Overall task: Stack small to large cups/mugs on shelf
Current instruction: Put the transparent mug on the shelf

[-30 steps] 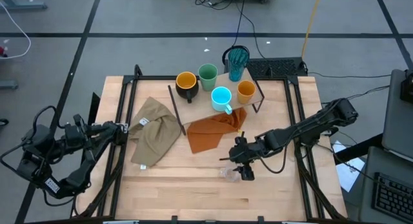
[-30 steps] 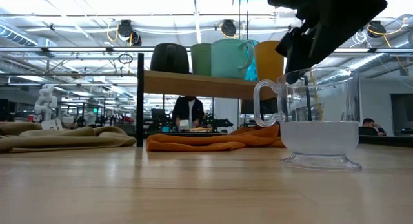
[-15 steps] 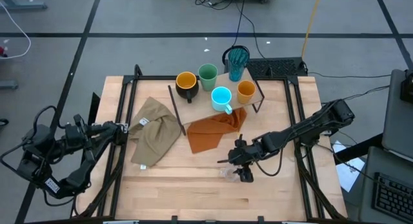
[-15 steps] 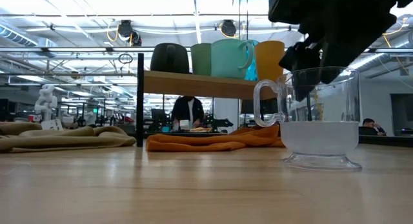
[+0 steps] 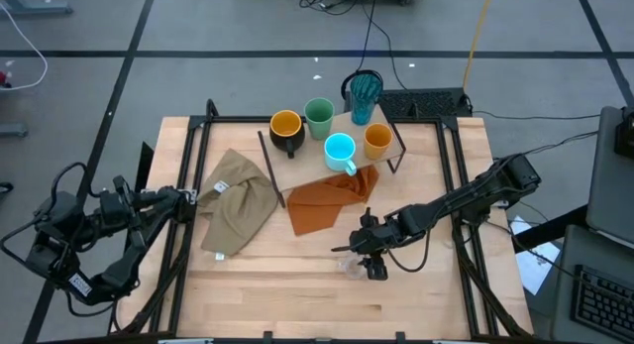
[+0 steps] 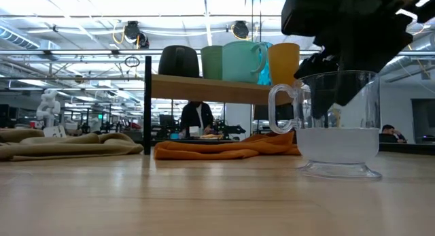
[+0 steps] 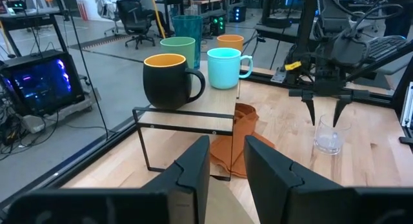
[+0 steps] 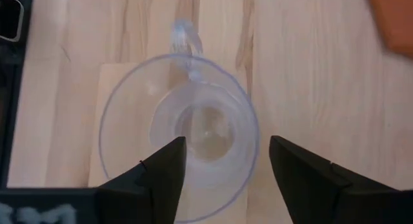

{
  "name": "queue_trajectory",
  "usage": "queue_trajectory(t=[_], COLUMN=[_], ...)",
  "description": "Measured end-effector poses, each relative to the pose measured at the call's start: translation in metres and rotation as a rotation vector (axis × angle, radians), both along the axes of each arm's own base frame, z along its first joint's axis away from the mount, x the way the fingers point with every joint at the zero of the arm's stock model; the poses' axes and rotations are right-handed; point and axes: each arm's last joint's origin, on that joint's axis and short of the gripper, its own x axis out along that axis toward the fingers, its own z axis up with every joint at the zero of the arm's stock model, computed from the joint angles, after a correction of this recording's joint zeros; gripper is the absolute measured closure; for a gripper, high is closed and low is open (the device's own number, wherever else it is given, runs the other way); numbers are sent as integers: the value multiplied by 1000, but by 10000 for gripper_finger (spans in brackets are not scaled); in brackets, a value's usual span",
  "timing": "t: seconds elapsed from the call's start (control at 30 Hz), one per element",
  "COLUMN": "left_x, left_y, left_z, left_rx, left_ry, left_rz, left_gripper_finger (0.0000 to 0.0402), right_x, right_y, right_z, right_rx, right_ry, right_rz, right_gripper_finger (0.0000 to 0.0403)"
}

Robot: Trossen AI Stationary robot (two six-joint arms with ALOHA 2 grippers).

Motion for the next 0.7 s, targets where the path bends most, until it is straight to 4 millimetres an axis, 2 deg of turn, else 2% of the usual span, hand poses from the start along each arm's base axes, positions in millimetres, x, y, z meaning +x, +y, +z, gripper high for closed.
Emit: queue_trajectory(t=[0.47, 0.7], left_x=[0, 0], left_y=[0, 0], left_z=[0, 0], left_rx=[-1, -1], left_ry=[0, -1], left_rz=[0, 1], left_gripper_finger=[304, 304], right_x=[0, 0], right_y=[-2, -2], right_z=[3, 3], right_rx=[26, 17], right_ry=[-7, -8], right_rz=[-2, 16], right_gripper_finger=[286, 347])
